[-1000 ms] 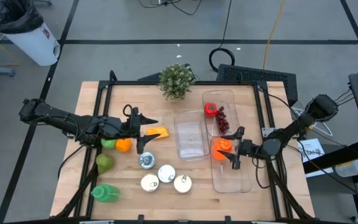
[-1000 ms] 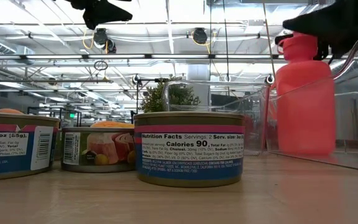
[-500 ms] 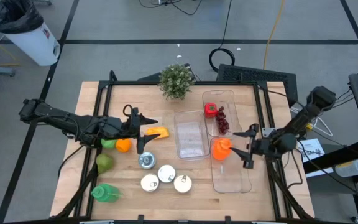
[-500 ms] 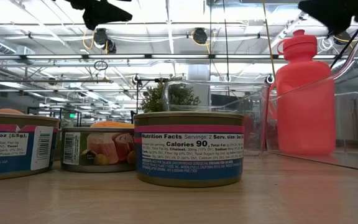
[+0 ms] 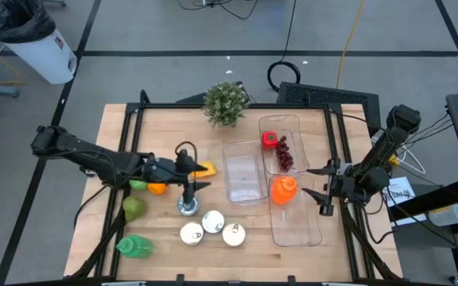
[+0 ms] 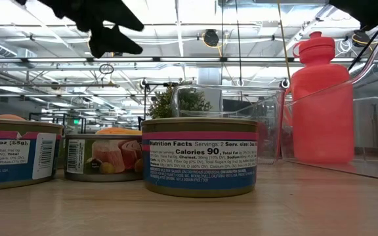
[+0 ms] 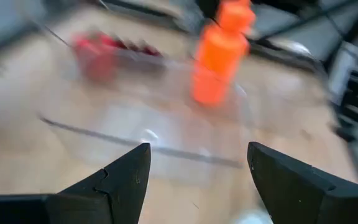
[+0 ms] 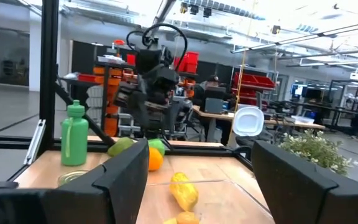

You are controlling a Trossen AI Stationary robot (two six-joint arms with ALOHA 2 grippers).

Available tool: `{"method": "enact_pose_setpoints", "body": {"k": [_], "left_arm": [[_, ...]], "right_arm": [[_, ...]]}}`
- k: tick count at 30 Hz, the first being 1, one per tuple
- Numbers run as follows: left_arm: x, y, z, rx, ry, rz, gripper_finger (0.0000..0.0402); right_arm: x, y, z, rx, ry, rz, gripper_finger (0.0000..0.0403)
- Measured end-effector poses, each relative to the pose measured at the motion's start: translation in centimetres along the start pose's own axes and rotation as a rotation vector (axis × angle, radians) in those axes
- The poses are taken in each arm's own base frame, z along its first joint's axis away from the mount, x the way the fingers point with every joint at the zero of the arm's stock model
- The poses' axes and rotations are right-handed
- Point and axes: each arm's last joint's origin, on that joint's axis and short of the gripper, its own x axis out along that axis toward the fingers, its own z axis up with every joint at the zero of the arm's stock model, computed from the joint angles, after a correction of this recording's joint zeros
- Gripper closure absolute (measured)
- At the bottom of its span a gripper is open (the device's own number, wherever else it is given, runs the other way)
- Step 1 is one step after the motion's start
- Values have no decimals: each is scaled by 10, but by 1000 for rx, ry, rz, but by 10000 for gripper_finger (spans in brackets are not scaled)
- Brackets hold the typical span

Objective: Pick & Place Food Item
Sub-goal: Put the green water bottle into the bottom transparent bin

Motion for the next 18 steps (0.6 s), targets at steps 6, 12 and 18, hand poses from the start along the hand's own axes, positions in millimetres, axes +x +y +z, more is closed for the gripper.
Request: {"method": "enact_pose_setpoints", "body": {"k": [6,12,18], "left_arm": [[-18,-23,12,-90,334,2,124],[-57,-53,30,-258,664,110,124],[-85,-75,23,-572,900,232,124]], "right_arm": [[0,1,-1,-10,4,3,138],[0,1,-1,-18,7,6,142],[0,1,-2,4,8,7,143]]}}
